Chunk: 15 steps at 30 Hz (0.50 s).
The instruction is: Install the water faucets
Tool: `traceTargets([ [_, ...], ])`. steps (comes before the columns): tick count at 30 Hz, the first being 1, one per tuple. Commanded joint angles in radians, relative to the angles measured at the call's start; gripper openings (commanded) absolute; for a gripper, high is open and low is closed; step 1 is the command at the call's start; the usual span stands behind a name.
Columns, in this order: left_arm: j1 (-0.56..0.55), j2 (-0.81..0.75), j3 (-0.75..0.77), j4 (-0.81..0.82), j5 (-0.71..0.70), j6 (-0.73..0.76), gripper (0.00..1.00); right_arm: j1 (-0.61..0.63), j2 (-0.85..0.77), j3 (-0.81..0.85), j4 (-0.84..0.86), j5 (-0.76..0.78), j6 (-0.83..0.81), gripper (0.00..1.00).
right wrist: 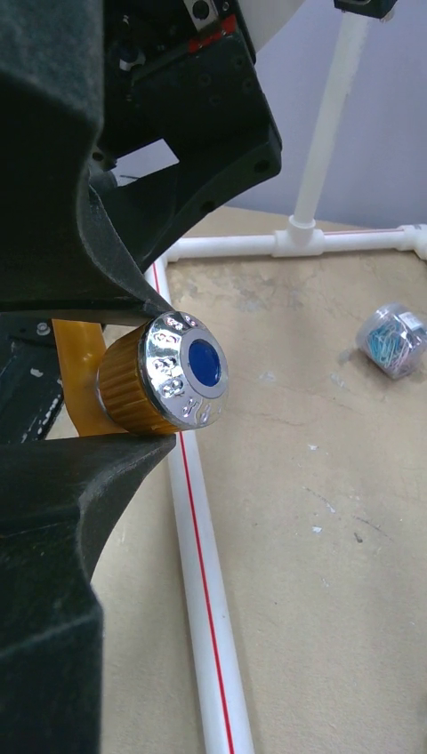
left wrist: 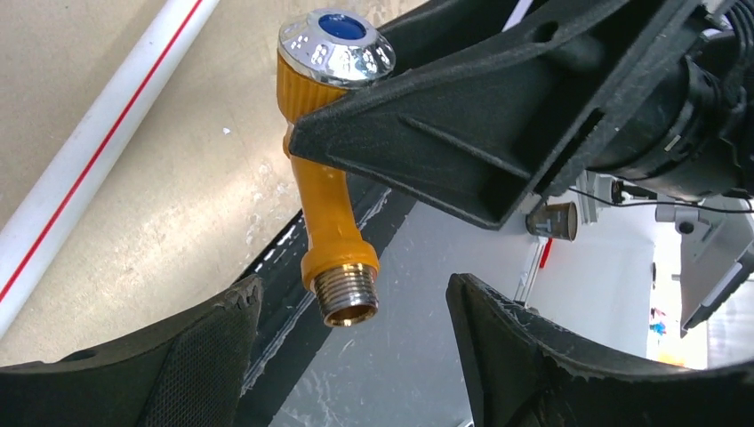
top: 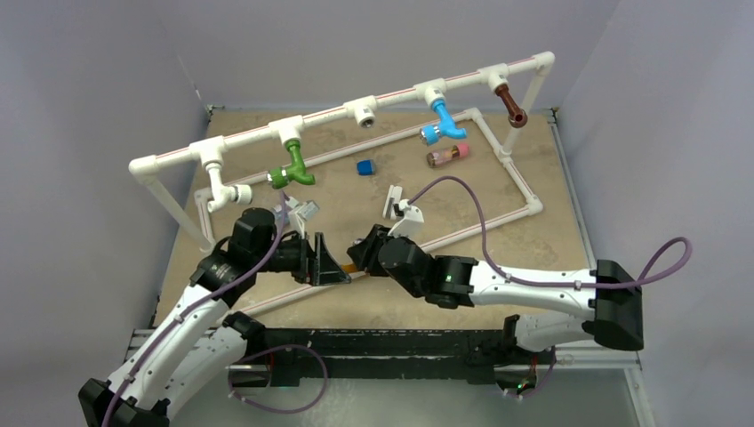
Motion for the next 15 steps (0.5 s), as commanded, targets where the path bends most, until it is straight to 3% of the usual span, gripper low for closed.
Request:
traceTargets([
  [1,0.001,0.015,-0.025,0.085,-0.032,-0.045,0.74,0.006,0.029,0.087,-0.051,0.043,0.051,0.0],
  [15,0.001,0.056,-0.029,0.074,-0.122,-0.043,0.56,0.006,0.125,0.174,-0.139,0.027,0.104,0.0],
])
